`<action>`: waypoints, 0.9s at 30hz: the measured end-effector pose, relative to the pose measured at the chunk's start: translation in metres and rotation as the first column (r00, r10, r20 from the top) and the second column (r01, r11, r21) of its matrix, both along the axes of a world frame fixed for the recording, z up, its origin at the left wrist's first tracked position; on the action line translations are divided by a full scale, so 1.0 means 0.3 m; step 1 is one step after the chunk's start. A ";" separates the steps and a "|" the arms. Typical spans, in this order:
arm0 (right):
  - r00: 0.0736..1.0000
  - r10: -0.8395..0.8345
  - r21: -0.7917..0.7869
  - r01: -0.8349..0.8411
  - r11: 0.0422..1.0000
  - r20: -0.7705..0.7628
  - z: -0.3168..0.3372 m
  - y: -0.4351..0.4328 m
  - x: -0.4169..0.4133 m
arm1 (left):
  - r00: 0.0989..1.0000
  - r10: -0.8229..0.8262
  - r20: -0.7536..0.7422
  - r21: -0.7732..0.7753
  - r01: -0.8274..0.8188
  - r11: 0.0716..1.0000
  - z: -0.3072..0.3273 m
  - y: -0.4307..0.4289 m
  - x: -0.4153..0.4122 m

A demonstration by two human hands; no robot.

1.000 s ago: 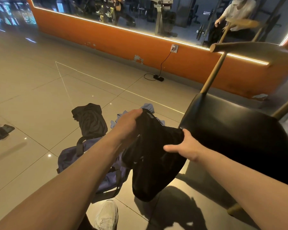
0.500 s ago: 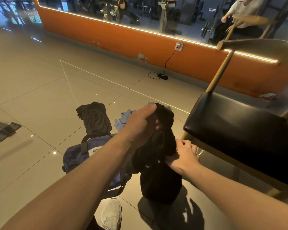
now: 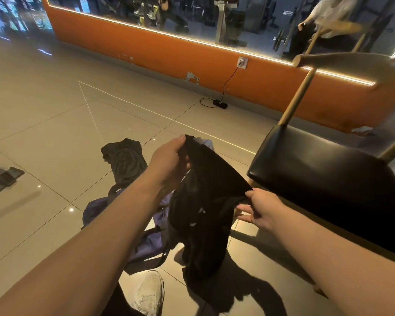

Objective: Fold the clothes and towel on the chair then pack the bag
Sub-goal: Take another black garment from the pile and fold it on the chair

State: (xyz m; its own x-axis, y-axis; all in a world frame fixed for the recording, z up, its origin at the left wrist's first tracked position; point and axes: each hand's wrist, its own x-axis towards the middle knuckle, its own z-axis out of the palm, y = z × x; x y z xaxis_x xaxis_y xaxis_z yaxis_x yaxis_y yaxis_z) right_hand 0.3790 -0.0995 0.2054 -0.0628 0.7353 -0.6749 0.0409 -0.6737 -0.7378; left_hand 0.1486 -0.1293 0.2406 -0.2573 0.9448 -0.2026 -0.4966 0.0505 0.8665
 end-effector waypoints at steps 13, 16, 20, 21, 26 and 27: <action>0.955 0.275 0.185 -0.291 0.939 0.108 0.192 -0.012 0.033 | 0.990 0.073 -0.120 -0.184 -0.094 0.978 -0.011 -0.013 -0.039; 0.706 0.470 0.302 -0.675 0.673 0.531 0.182 -0.008 0.074 | 0.960 0.063 -0.273 -0.140 -0.105 0.985 -0.011 -0.020 -0.042; 0.164 0.352 0.021 -0.926 0.377 0.922 0.123 -0.019 0.099 | 0.838 0.141 -0.528 -0.039 -0.190 0.981 0.002 -0.038 -0.043; 0.143 0.301 0.014 -0.920 0.392 0.943 0.108 -0.022 0.103 | 0.799 0.171 -0.577 -0.015 -0.220 0.975 0.006 -0.043 -0.042; 0.582 0.311 0.260 -0.694 0.672 0.752 0.077 0.009 0.130 | 0.670 0.227 -0.707 0.043 -0.280 0.959 0.011 -0.059 -0.034; 0.660 0.282 0.307 -0.629 0.714 0.696 0.074 0.022 0.133 | 0.642 0.218 -0.735 0.044 -0.276 0.960 0.012 -0.061 -0.032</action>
State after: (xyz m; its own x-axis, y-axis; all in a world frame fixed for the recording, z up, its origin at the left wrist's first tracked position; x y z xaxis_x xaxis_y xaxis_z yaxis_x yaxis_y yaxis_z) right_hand 0.4189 -0.0928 0.2277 -0.2268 0.9397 -0.2561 0.7538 0.0029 -0.6571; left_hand 0.1391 -0.1474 0.2442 -0.5704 0.8160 0.0936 0.2876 0.0917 0.9533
